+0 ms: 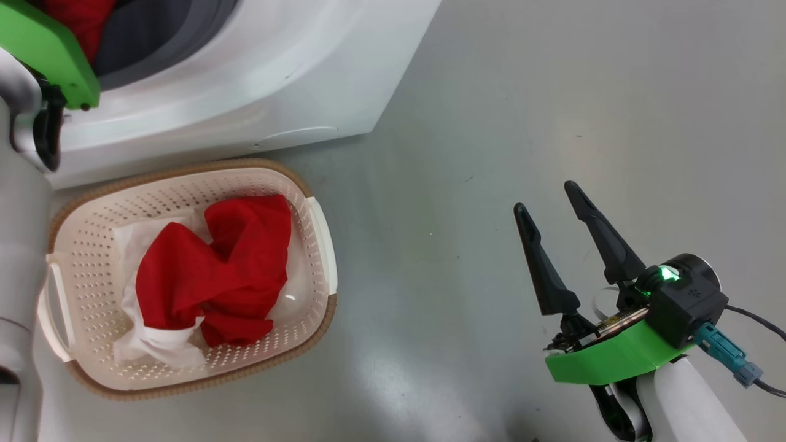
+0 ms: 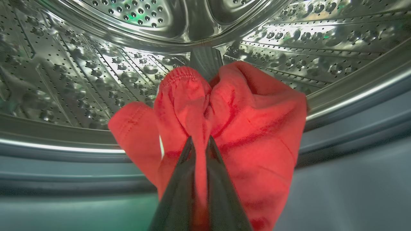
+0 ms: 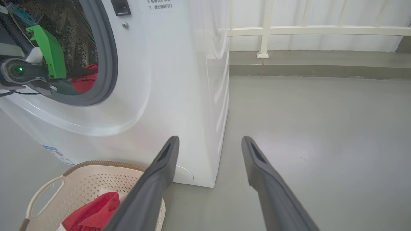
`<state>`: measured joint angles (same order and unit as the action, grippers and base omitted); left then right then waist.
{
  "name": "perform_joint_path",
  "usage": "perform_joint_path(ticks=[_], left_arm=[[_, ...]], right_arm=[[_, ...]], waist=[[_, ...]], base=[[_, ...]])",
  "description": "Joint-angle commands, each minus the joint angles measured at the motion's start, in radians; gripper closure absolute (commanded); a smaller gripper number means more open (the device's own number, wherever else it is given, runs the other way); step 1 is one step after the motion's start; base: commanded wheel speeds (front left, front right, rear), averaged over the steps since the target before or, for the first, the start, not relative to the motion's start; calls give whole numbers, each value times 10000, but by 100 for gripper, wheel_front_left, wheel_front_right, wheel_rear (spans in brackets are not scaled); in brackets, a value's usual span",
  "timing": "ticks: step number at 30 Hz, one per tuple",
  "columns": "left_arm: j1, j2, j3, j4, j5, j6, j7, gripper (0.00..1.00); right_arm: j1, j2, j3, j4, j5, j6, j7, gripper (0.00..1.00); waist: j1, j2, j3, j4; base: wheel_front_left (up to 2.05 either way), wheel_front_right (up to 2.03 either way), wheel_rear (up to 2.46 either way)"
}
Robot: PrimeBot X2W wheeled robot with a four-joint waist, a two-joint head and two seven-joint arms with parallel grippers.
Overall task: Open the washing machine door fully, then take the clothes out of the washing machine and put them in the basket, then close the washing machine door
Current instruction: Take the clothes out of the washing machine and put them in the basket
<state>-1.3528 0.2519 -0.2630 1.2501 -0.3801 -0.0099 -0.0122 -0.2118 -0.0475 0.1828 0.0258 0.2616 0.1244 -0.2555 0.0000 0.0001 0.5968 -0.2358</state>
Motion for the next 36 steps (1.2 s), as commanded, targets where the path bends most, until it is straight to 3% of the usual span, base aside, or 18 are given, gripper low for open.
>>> perform_joint_path(ticks=[1,14,23,29,36], left_arm=[[122,349,49,-294,-55,-61,-269,100],[440,358,-19,-703,-196,-240,-1546,100],[1049,385,-44,-1314,-231,-109,-2192,100],[1827,470,1,-2467,-187,122,-2444,100],[3251,630,228,-4775,-105,489,-2491,100]], right_arm=[[18,-27,229,-191,81,63,-63,0],[36,-27,193,-143,73,63,-63,0],[60,-27,181,-41,23,63,-63,0],[110,-27,136,-16,0,63,-63,0],[221,-27,56,-15,-10,63,-63,0]], waist=[[0,-1,-50,47],[0,-1,-314,313],[0,-1,-639,439],[0,-1,-927,530],[0,-1,-1352,666]], base=[[0,0,0],[0,0,0],[0,0,0],[0,0,0],[0,0,0]])
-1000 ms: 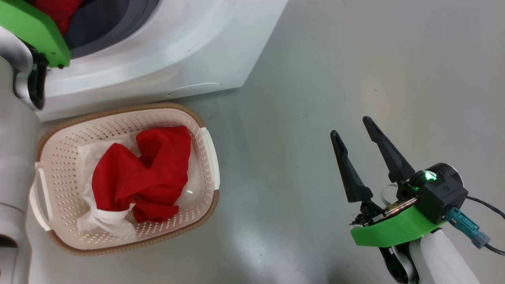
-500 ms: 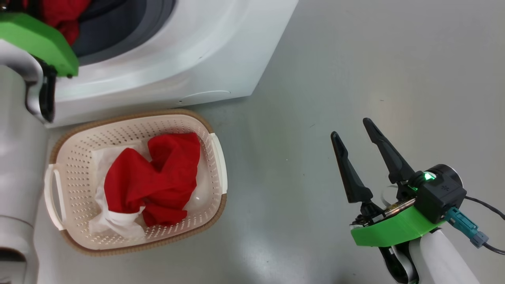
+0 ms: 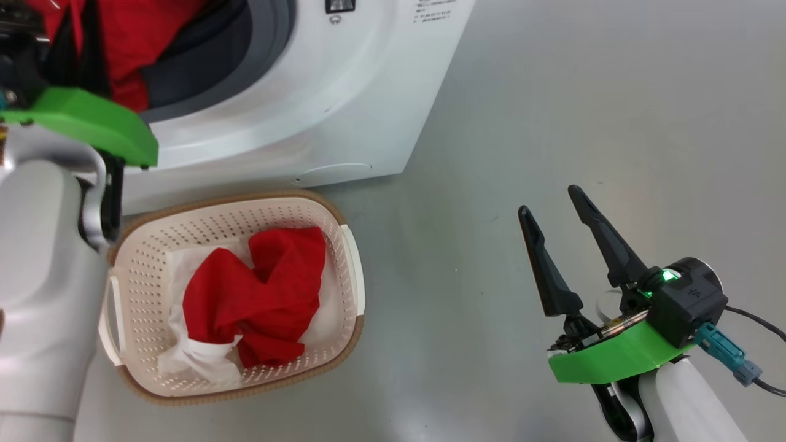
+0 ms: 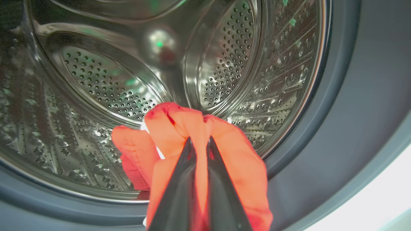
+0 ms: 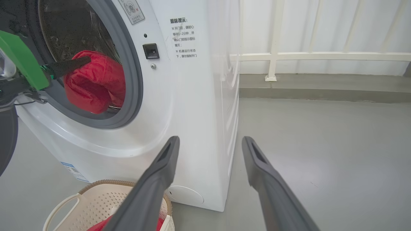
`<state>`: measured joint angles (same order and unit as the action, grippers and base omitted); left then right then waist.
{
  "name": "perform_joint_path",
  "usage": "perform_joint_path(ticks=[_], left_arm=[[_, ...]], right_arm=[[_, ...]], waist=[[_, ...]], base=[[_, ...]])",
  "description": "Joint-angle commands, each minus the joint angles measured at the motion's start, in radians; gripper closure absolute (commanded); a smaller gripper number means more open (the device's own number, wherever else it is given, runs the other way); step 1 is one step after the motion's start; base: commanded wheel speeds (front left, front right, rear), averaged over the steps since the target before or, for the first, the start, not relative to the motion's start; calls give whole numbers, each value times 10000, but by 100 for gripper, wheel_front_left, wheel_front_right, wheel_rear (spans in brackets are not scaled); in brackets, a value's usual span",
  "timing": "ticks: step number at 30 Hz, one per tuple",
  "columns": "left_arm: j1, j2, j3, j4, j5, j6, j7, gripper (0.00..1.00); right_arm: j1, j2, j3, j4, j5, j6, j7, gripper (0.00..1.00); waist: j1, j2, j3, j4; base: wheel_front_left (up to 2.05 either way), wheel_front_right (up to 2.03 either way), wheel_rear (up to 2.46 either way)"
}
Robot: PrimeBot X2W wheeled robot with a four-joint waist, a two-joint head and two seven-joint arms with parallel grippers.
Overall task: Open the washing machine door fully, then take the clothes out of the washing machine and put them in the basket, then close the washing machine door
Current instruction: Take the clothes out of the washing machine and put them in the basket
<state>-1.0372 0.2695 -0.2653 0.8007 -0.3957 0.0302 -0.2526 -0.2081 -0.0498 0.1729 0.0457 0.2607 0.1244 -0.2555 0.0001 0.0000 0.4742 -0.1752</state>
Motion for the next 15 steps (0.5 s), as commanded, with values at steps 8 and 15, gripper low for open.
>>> perform_joint_path(ticks=[8,15], left_arm=[[1894,559,492,-2668,-23,655,-89,100],[3289,523,609,-4560,-171,1151,21,100]], right_arm=[[379,-4,-22,-248,-40,63,-63,0],[504,-4,-112,-262,-49,63,-63,0]], waist=[[-1,0,-595,310],[-1,0,-946,488]], base=[[0,0,0],[0,0,0]])
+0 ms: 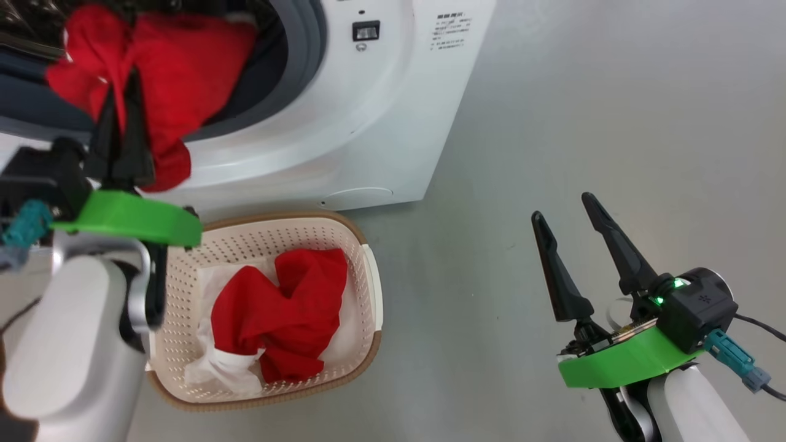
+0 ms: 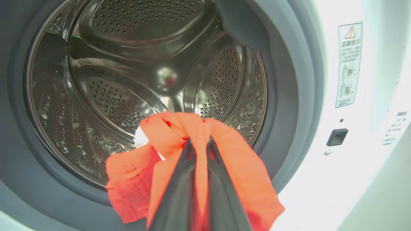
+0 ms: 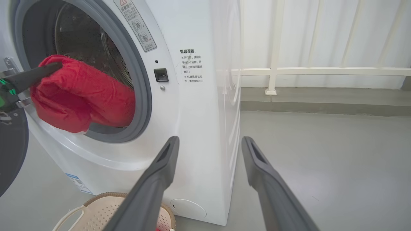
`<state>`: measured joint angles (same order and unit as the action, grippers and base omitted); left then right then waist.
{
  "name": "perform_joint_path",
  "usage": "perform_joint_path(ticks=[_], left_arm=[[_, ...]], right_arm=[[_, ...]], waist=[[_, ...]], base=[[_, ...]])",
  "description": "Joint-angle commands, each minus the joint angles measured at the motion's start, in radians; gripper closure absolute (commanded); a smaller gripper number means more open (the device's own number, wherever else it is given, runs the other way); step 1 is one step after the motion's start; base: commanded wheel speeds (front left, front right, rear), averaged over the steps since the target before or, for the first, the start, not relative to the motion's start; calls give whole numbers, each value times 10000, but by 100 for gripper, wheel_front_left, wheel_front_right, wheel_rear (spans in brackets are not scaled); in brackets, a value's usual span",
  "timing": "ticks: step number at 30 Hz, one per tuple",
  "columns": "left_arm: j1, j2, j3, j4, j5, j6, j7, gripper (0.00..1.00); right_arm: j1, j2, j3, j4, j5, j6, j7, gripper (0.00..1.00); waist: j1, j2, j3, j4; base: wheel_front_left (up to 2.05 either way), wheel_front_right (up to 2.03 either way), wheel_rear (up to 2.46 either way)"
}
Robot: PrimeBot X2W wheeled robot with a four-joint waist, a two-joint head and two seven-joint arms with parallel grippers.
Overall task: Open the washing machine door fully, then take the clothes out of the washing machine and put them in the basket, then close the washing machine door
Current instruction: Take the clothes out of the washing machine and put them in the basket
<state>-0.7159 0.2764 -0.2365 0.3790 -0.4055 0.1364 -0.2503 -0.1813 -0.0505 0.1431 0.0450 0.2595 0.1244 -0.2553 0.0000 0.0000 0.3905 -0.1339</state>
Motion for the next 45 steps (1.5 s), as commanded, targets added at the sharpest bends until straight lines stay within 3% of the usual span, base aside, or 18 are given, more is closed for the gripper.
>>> perform_joint_path(ticks=[1,12,28,35,45], left_arm=[[272,451,308,-611,-79,162,67,100],[2136,448,270,-2915,-135,896,590,100],[4083,341,-91,-4603,-219,1457,1109,100],[4536,73,-467,-3825,-379,1370,1133,100],[3806,-578,-880,-77,-716,600,486,100]], right_arm=[[249,3,186,-252,-38,63,-65,0],[372,3,276,-153,5,63,-65,0],[828,3,111,-156,-99,63,-65,0],[897,3,154,-217,-138,63,-65,0],[853,3,281,-142,-123,63,-65,0]], waist=[[0,0,-168,93],[0,0,-668,130],[0,0,-1514,304],[0,0,-1520,374],[0,0,-1243,242]], base=[[0,0,0],[0,0,0],[0,0,0],[0,0,0],[0,0,0]])
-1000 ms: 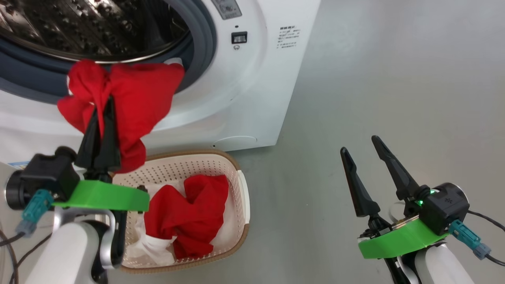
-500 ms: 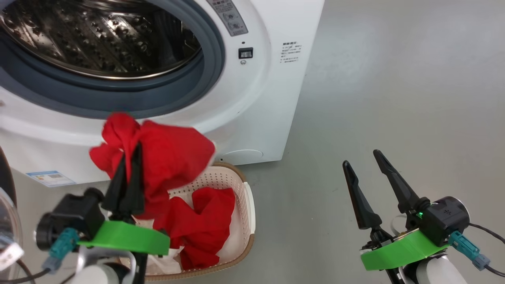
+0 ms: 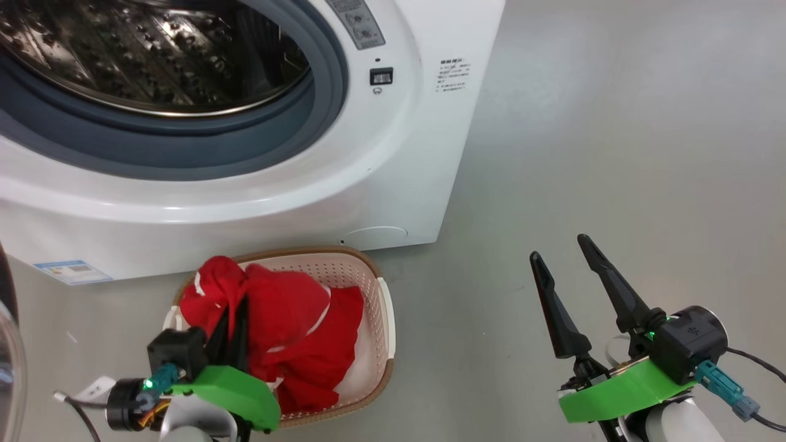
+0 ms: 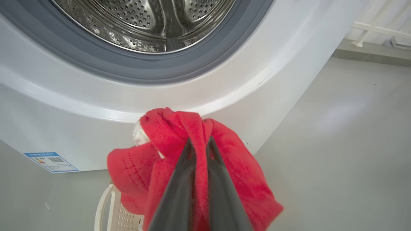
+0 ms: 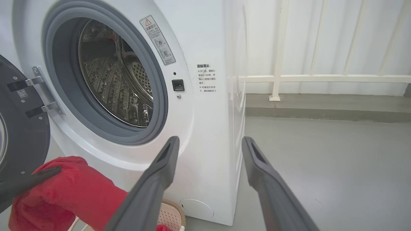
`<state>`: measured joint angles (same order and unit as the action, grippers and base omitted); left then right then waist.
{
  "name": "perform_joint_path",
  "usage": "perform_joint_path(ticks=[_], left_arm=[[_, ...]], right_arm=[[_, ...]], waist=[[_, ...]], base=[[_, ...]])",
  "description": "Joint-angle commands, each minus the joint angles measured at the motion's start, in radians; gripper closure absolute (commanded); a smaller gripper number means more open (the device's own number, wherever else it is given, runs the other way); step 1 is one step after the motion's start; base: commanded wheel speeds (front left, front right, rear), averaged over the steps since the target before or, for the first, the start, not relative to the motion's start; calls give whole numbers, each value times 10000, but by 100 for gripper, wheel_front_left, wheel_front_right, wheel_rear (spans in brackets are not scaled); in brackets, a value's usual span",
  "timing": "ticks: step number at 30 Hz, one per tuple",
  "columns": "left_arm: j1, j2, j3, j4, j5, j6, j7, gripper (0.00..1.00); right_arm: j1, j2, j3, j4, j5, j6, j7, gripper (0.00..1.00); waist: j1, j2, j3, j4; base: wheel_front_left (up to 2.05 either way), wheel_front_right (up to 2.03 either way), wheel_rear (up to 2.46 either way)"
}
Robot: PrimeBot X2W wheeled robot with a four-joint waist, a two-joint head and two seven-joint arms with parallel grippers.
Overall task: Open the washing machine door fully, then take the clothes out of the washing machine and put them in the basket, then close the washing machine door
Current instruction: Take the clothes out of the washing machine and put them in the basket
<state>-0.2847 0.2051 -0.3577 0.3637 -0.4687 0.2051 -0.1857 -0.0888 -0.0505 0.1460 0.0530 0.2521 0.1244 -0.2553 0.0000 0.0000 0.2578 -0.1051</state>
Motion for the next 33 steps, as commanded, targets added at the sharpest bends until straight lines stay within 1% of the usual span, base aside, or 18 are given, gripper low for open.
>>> perform_joint_path(ticks=[1,5,6,13,19,22,27,33], left_arm=[[-658,64,370,499,-158,-193,-254,100],[-1329,-217,473,2170,-396,-659,-511,100],[-1329,-217,473,2170,-396,-659,-511,100],[-2481,-562,614,4729,-607,-1262,-688,100],[-3393,-753,777,6452,-789,-1717,-737,100],[-3751,-819,811,7228,-866,-1933,-744,100],[-4286,-921,732,8346,-908,-2169,-687,100],[-4671,-906,560,8948,-868,-2331,-358,100]], right_arm=[[-97,3,271,-216,-25,63,-65,0],[-225,3,351,-182,25,63,-65,0],[-225,3,351,-182,25,63,-65,0],[-440,3,383,-186,56,63,-65,0],[-618,3,383,-264,33,63,-65,0],[-702,3,394,-302,29,63,-65,0],[-856,3,427,-368,41,63,-65,0],[-1019,3,469,-388,95,63,-65,0]], waist=[[0,0,147,-74],[0,0,399,-189],[0,0,399,-189],[0,0,876,-424],[0,0,1344,-615],[0,0,1586,-713],[0,0,1990,-892],[0,0,2365,-1139]], base=[[0,0,0],[0,0,0],[0,0,0],[0,0,0],[0,0,0],[0,0,0],[0,0,0],[0,0,0]])
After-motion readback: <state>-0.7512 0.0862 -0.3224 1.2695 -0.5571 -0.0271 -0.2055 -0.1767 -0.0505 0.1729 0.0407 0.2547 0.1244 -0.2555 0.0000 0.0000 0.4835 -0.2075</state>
